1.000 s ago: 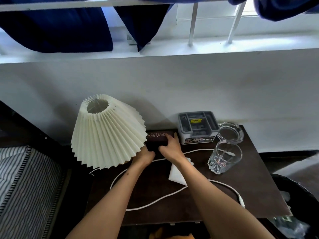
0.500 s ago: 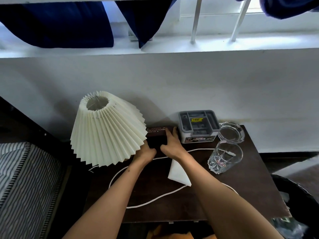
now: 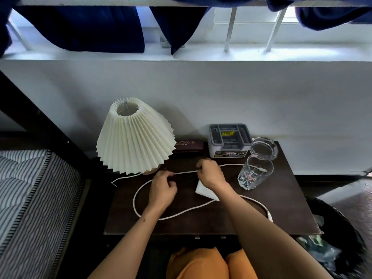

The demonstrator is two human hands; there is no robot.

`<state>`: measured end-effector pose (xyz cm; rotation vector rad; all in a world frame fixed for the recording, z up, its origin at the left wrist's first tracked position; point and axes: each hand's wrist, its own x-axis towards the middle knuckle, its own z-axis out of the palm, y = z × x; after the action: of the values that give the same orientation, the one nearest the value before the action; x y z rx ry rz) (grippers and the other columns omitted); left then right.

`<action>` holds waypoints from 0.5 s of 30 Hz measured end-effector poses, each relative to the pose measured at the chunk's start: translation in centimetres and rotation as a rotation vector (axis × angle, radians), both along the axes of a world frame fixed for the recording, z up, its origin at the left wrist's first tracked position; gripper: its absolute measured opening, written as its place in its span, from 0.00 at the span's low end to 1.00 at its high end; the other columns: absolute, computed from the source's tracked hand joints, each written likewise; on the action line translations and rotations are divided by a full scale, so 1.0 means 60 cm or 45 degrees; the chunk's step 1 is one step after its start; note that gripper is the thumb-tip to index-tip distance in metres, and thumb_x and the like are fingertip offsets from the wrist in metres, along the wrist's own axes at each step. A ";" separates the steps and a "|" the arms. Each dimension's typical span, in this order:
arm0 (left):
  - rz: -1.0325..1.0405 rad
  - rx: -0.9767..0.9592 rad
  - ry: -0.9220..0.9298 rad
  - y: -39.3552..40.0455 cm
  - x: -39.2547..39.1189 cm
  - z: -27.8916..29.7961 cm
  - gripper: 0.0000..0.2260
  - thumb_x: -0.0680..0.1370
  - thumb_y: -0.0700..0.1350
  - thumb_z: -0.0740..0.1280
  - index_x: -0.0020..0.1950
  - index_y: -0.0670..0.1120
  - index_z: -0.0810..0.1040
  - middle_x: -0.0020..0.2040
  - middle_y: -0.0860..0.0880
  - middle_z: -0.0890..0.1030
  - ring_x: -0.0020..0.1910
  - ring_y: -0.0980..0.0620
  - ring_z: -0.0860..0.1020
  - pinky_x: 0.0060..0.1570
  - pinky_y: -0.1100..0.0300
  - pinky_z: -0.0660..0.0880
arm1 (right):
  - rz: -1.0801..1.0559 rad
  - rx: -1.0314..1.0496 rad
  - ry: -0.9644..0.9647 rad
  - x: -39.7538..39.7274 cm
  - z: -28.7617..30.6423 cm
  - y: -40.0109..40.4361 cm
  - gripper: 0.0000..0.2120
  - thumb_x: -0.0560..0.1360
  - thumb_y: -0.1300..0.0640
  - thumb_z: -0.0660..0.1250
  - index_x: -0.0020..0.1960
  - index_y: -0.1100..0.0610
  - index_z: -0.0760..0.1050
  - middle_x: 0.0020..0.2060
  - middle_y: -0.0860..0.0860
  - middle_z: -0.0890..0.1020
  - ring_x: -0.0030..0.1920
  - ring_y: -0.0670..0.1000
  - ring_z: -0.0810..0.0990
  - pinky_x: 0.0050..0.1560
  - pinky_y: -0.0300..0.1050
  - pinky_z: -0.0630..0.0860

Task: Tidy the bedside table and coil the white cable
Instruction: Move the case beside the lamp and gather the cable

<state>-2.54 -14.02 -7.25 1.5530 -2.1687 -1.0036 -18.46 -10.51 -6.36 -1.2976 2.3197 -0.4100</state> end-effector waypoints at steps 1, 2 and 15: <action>0.014 -0.028 -0.014 0.006 0.012 -0.006 0.14 0.75 0.38 0.62 0.60 0.42 0.77 0.61 0.45 0.77 0.63 0.48 0.74 0.60 0.62 0.67 | 0.016 0.008 0.018 0.006 -0.002 0.004 0.16 0.75 0.64 0.60 0.60 0.59 0.76 0.60 0.57 0.77 0.60 0.60 0.75 0.56 0.50 0.74; 0.031 -0.061 -0.027 0.012 0.022 -0.010 0.14 0.75 0.38 0.63 0.59 0.42 0.78 0.60 0.45 0.77 0.61 0.48 0.75 0.60 0.61 0.69 | 0.036 0.017 0.043 0.011 -0.003 0.007 0.16 0.74 0.64 0.60 0.60 0.59 0.76 0.60 0.57 0.77 0.61 0.60 0.75 0.57 0.50 0.73; -0.622 -0.429 -0.344 0.075 0.064 -0.042 0.18 0.65 0.47 0.67 0.54 0.48 0.81 0.50 0.52 0.82 0.52 0.52 0.79 0.62 0.57 0.71 | 0.441 0.251 0.369 0.044 -0.021 -0.006 0.21 0.75 0.62 0.59 0.68 0.57 0.71 0.70 0.55 0.70 0.76 0.54 0.55 0.75 0.59 0.45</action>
<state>1.30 -9.54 -9.80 1.0776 -2.8118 -0.5159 -15.81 -10.89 -7.65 -1.7055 2.2219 0.1250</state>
